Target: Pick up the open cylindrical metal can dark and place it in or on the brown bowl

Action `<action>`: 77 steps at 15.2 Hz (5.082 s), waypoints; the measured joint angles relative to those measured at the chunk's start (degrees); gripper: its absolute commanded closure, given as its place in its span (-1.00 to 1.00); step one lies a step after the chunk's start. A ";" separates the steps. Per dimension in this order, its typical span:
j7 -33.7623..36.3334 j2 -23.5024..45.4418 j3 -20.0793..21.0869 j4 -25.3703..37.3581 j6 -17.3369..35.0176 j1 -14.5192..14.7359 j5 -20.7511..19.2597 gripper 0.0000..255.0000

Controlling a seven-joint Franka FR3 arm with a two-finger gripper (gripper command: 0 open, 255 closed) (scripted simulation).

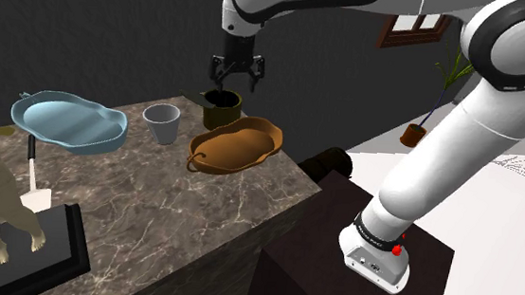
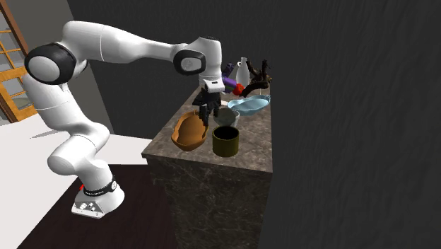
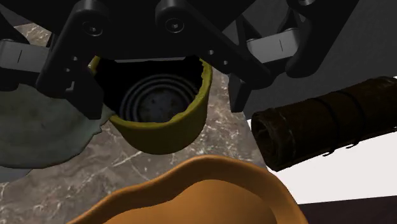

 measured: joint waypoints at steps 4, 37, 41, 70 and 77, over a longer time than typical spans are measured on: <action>8.47 10.41 1.21 9.61 -0.63 0.47 -2.84 -1.00; 18.17 23.81 0.86 20.26 0.41 2.70 -6.41 1.00; 18.16 23.51 0.97 22.79 -2.39 2.82 -6.28 1.00; 19.84 23.85 1.97 44.51 -23.76 5.26 -6.47 1.00; 21.84 7.04 3.35 23.53 -18.46 4.41 -0.31 1.00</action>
